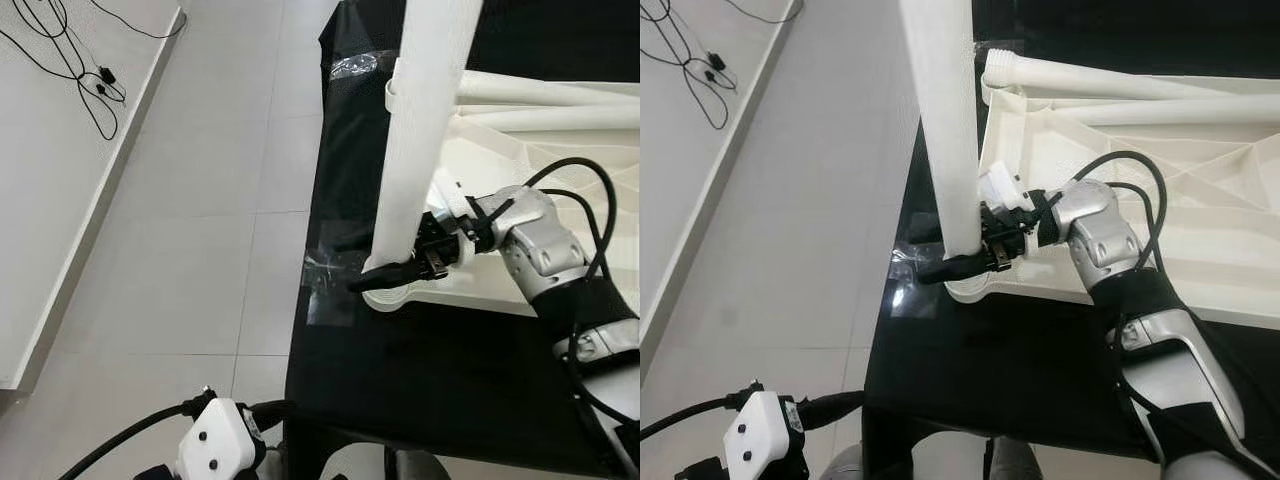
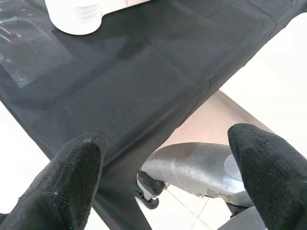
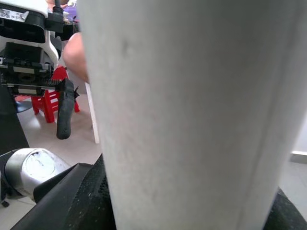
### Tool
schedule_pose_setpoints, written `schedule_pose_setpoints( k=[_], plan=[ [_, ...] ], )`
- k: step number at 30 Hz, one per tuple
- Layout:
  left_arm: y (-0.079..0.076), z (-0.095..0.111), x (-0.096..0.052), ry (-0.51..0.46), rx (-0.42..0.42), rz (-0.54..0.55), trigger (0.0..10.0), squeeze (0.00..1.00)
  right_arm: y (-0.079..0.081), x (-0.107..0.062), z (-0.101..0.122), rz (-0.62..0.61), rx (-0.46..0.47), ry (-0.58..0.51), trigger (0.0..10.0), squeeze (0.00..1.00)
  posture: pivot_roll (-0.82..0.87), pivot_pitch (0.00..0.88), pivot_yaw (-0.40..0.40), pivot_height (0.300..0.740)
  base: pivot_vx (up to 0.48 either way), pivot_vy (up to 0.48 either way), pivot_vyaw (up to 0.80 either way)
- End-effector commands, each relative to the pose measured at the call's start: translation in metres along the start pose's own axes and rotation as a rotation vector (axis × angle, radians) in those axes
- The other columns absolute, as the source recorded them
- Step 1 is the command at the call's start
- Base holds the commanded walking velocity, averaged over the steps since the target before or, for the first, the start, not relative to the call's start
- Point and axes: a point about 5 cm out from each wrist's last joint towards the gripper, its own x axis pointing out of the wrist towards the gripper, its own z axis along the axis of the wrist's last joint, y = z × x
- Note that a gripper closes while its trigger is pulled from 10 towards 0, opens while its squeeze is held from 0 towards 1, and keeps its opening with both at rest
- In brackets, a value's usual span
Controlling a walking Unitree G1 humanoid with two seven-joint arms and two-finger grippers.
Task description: Building children table
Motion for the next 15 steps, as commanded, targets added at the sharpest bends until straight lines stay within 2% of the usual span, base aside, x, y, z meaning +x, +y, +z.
schedule_pose_setpoints(
  k=[1, 11, 14, 15],
  plan=[
    [-0.001, -0.0042, 0.0007, 0.01, -0.018, 0.007, 10.0, 0.0, 0.0067, 0.005, -0.0348, -0.052, 0.148, 0.066, 10.0, 0.0, 0.13, 0.347, 0.1, 0.74, 0.0, 0.0, 0.0],
    [-0.0006, -0.0043, 0.0011, 0.007, -0.02, 0.008, 10.0, 0.0, 0.0085, 0.0049, -0.0388, -0.095, 0.156, 0.054, 10.0, 0.0, 0.12, 0.346, 0.101, 0.74, 0.0, 0.0, 0.0],
    [-0.0002, -0.0052, 0.0024, 0.007, -0.019, 0.008, 10.0, 0.0, 0.0082, 0.0058, -0.0416, -0.168, 0.155, 0.075, 10.0, 0.0, 0.11, 0.343, 0.086, 0.74, 0.0, 0.0, 0.0],
    [-0.0003, -0.0059, 0.0034, 0.006, -0.019, 0.009, 10.0, 0.0, 0.0073, 0.0067, -0.0442, -0.266, 0.166, 0.101, 10.0, 0.0, 0.09, 0.34, 0.065, 0.74, 0.0, 0.0, 0.0]
  ],
)
